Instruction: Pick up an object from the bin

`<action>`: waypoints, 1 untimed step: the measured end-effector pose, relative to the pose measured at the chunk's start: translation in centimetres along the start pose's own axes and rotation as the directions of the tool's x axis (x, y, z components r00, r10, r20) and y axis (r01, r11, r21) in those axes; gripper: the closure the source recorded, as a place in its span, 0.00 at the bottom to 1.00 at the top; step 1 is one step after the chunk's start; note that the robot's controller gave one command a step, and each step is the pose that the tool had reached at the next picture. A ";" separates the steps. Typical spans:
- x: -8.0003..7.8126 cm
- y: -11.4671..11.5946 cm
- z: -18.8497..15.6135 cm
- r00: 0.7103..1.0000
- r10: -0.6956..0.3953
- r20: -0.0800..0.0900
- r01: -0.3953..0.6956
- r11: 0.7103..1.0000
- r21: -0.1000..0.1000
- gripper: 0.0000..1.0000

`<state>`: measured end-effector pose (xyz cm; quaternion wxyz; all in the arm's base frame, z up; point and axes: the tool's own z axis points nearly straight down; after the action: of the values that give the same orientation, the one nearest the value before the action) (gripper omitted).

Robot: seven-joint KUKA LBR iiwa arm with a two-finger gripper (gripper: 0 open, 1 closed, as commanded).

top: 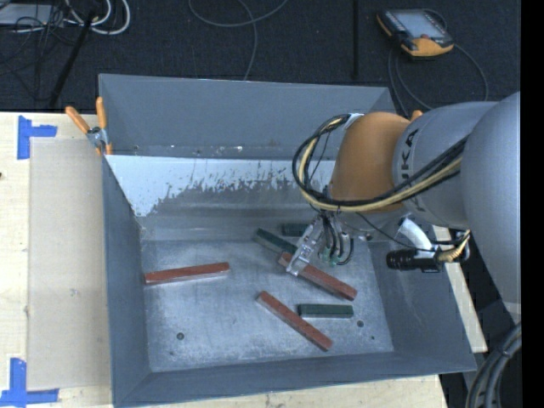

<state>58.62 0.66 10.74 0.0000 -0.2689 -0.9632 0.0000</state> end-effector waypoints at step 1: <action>0.2 -0.1 -0.5 1.000 -0.001 -0.007 0.001 1.000 0.003 1.00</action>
Offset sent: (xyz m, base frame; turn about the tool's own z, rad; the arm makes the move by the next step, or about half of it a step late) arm 0.0000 -0.0002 0.0268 0.0000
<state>58.42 0.65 11.24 0.0037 -0.2686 -0.9633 0.0008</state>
